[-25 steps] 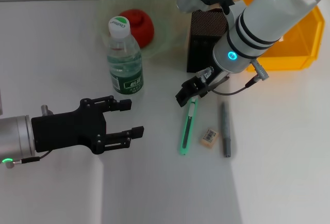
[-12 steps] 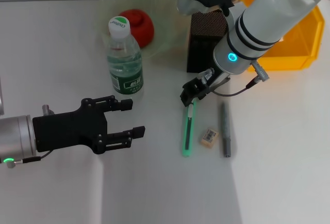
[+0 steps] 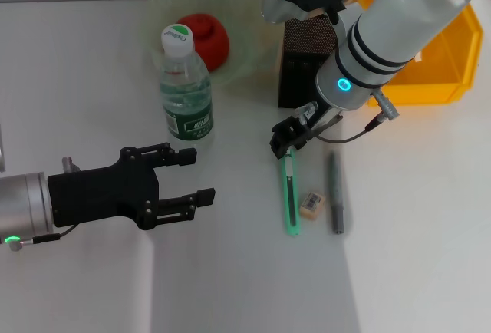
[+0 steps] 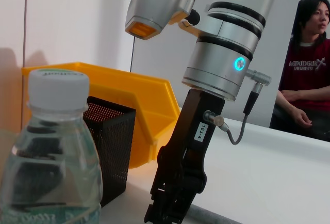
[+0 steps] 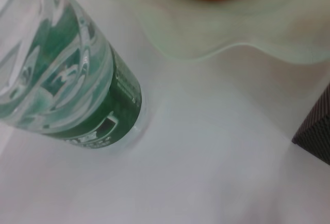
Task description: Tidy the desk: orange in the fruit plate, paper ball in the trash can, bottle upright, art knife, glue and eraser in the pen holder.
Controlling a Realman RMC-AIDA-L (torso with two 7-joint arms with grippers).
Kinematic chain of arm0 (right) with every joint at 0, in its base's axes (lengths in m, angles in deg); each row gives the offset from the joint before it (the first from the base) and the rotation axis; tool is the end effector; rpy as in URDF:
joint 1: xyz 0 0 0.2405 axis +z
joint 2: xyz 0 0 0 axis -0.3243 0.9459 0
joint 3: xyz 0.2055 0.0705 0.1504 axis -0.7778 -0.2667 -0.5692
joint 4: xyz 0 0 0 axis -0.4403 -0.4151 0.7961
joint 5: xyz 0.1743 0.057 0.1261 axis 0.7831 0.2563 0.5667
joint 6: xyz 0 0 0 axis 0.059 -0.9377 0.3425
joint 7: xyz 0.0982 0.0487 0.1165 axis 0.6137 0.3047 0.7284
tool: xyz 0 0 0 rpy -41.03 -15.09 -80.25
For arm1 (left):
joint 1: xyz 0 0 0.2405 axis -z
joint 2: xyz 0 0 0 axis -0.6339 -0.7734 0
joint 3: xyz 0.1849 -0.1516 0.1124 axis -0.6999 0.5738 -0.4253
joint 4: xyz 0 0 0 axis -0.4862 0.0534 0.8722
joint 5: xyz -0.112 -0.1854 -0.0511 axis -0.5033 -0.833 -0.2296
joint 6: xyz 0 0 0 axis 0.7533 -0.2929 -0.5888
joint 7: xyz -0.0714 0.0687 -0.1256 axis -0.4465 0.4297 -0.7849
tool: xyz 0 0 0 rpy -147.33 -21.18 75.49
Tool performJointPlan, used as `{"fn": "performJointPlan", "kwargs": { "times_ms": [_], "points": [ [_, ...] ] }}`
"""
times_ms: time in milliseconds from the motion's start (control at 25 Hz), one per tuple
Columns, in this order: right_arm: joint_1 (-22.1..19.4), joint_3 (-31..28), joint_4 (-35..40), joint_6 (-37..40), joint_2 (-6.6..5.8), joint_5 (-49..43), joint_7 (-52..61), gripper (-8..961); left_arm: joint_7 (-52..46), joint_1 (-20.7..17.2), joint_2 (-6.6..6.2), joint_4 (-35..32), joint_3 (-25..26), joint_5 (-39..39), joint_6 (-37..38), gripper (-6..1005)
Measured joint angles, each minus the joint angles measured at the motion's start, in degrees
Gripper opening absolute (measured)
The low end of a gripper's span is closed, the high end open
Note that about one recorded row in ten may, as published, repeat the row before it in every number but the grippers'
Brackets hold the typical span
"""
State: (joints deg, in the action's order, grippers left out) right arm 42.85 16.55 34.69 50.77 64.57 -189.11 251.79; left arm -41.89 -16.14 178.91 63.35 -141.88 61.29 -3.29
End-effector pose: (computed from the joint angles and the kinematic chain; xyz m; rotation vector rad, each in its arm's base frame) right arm 0.1477 0.4227 -0.1267 -2.4280 1.2688 -0.5056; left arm -0.2988 0.3020 -0.0511 -2.7683 -0.4398 -0.7451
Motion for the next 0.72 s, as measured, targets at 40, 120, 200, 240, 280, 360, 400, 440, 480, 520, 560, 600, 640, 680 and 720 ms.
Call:
{"fn": "performJointPlan", "kwargs": {
  "times_ms": [40,120,200,240,280,360,400,440,480,520,560,600,640,680,720],
  "points": [
    [0.00,0.00,0.00,0.00,0.00,0.00,0.00,357,0.00,0.00,0.00,0.00,0.00,0.00,0.00,714],
    [0.00,0.04,0.01,0.02,0.00,0.00,0.00,346,0.00,-0.05,0.00,0.00,0.03,0.00,0.00,714],
    [0.01,0.07,0.00,0.07,0.00,0.00,0.00,330,0.00,-0.09,0.00,0.00,0.05,0.00,0.00,714],
    [0.01,0.09,0.01,0.09,0.00,0.00,0.00,320,0.00,-0.09,0.00,0.00,0.05,0.00,0.00,714],
    [0.01,0.11,0.01,0.12,0.00,0.00,0.00,310,0.00,-0.09,0.00,0.00,0.05,0.00,0.00,714],
    [0.02,0.14,0.01,0.17,0.00,0.00,0.00,298,0.00,-0.09,0.00,0.00,0.05,0.00,0.00,714],
    [0.06,0.14,0.01,0.22,0.00,0.00,0.00,297,0.00,-0.09,0.00,0.00,0.05,0.00,0.00,714],
    [0.06,0.14,0.01,0.22,0.00,0.00,0.00,295,0.00,-0.09,0.00,-0.01,0.05,0.00,0.00,714],
    [0.09,0.14,0.01,0.23,0.00,0.00,0.00,294,0.00,-0.09,0.00,-0.01,0.05,0.00,0.00,714],
    [0.10,0.14,0.01,0.24,0.00,0.00,0.00,293,0.00,-0.09,0.00,-0.01,0.05,0.00,0.00,714],
    [0.10,0.15,0.01,0.25,0.00,0.00,0.00,292,0.00,0.09,0.00,0.04,0.00,0.00,0.00,714],
    [0.11,0.31,0.01,0.26,0.00,0.00,0.00,291,0.00,0.09,0.00,0.04,0.00,0.00,0.00,714],
    [0.11,0.31,0.01,0.26,0.00,0.00,0.00,290,0.00,0.09,0.00,0.04,0.00,0.00,0.00,714],
    [0.10,0.56,0.00,0.27,0.00,0.00,0.00,288,0.00,0.13,0.03,0.05,-0.02,0.00,0.00,714],
    [0.10,0.56,0.00,0.27,0.00,0.00,0.00,287,0.00,0.14,0.05,0.07,-0.04,0.00,0.00,714]
  ]
}}
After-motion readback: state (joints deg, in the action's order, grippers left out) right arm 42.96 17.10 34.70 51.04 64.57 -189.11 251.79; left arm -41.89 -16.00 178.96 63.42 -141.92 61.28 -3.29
